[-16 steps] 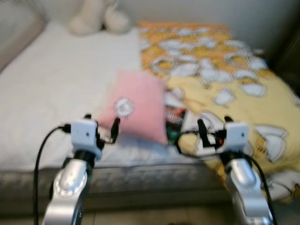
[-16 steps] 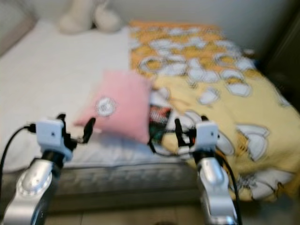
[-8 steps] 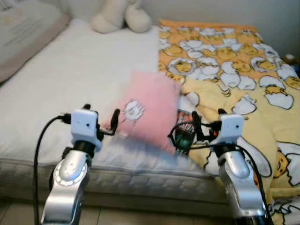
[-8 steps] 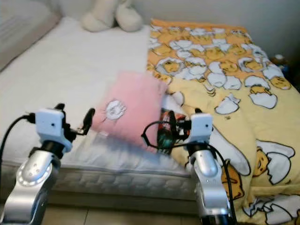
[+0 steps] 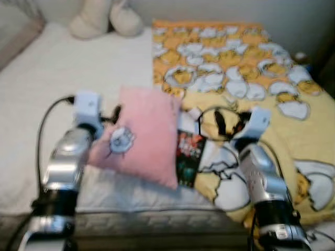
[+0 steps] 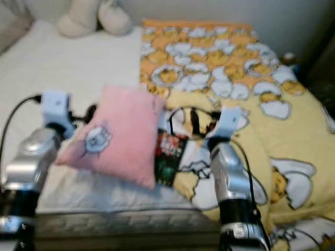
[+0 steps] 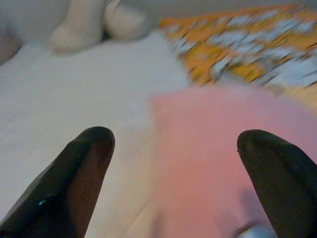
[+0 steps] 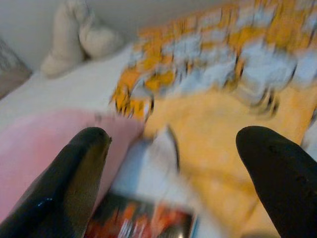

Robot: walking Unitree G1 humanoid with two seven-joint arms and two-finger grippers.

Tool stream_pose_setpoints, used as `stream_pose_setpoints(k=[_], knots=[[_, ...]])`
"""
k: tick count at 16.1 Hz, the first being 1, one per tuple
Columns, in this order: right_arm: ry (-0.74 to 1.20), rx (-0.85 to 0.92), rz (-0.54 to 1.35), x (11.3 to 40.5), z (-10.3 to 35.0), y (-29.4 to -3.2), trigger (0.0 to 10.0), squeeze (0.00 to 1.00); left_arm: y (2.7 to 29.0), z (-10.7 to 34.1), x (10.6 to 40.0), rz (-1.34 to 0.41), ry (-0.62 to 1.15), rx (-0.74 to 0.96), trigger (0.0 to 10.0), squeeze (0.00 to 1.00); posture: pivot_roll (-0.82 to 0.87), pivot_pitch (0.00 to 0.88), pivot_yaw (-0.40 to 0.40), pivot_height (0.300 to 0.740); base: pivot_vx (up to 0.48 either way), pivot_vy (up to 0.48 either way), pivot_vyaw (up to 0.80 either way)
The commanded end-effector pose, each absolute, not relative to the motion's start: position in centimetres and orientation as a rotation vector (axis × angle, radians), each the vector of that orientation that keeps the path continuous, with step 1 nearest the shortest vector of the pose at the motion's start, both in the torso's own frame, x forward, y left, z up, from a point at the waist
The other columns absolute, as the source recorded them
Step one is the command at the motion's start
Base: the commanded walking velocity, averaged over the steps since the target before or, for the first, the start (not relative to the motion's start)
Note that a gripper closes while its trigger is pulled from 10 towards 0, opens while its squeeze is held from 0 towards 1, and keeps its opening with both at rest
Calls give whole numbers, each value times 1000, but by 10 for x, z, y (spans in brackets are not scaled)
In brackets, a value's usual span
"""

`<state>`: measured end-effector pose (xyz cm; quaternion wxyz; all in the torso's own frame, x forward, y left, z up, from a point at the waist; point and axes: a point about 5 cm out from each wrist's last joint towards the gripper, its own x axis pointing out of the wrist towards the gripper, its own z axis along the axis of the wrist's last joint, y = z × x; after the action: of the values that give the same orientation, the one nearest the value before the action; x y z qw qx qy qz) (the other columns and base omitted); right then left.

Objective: Clean up the room

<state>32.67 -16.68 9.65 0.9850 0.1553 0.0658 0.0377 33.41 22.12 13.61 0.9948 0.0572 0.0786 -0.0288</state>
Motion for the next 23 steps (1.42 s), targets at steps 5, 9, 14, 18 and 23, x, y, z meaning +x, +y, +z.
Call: stream_pose_setpoints(k=[5,9,14,18,23], knots=[[272,601,109,330,73,-152,10000,0,250,118,346,-101,274,-110,10000,0,-26,0,69,736,0,0,0],[272,744,176,339,83,-138,10000,0,237,119,354,-199,242,-217,10000,0,-35,0,58,736,0,0,0],[354,818,254,339,78,-113,10000,0,208,94,356,-309,341,-267,10000,0,-41,0,45,736,0,0,0],[505,914,291,339,68,-80,10000,0,186,82,356,-365,416,-249,10000,0,-51,0,38,736,0,0,0],[614,888,248,335,57,-63,0,0,164,68,352,-439,516,-121,0,0,-38,0,29,736,0,0,0]])
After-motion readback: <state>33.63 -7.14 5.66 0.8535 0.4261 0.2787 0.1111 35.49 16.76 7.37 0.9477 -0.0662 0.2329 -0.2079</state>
